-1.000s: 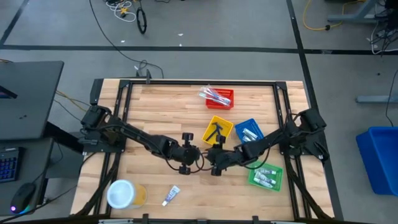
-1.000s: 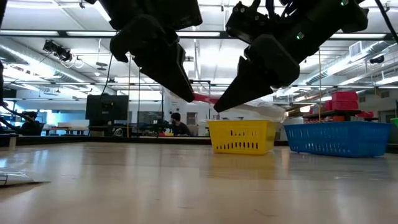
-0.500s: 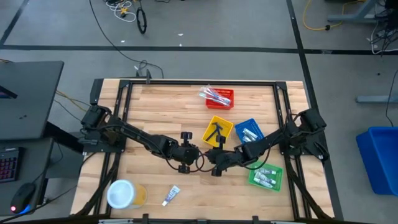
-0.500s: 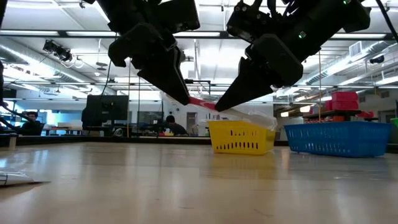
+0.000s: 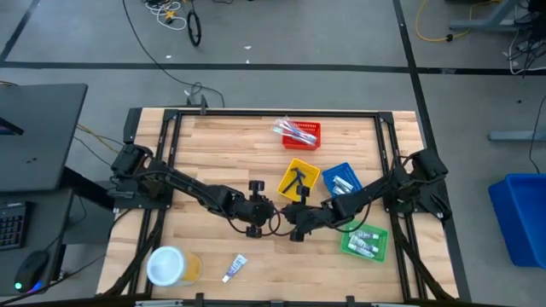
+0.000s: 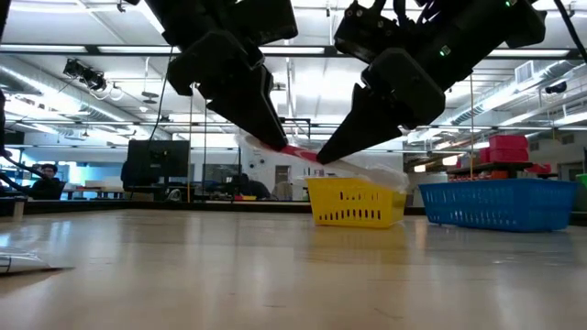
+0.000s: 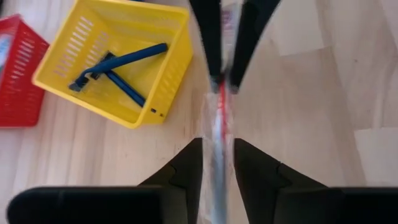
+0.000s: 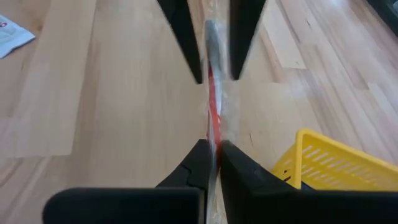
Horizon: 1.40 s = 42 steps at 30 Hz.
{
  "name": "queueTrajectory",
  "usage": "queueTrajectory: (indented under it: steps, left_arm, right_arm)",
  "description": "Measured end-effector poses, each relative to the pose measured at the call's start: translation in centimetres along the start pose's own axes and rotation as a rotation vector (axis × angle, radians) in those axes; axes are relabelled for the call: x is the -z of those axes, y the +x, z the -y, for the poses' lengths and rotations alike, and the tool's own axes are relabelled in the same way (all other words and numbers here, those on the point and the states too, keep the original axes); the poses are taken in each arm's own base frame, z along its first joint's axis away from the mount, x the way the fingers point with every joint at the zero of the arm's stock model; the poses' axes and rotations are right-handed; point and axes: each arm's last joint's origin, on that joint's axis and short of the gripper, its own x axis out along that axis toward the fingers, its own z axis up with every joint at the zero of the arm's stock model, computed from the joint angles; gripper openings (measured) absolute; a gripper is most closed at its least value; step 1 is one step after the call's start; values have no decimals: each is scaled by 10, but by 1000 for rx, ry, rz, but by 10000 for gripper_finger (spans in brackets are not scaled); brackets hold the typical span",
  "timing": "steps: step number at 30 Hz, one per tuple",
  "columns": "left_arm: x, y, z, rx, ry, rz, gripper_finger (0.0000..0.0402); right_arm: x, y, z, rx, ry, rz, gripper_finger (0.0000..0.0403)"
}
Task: Pick & Place Travel size toiletries
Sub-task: Put the orange toothbrush into the red bin
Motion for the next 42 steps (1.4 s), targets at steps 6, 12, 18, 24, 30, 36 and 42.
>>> queueTrajectory:
  steps: [6,12,18,24,30,36,42]
  left_arm:
    - [0,-3,3,-30,6,8,128]
    - [-3,-26,4,-26,-19,26,152]
    - [-1,-76,-25,-63,-79,22,147]
    - [10,-124,-61,-149,-162,26,131]
    - [20,-162,-89,-198,-238,81,118]
    - [28,-185,-108,-316,-222,126,117]
    - [31,-187,-118,-346,-233,125,116]
  right_arm:
    - [3,0,0,0,41,-31,21]
    - [4,0,1,2,60,-39,21]
    - [-5,-5,2,-4,78,-20,23]
    - [-41,-34,31,58,-2,-34,26]
    - [-58,-52,95,172,13,-70,27]
    - [-53,-39,178,218,117,-121,28]
    - [-27,-16,251,247,160,-155,28]
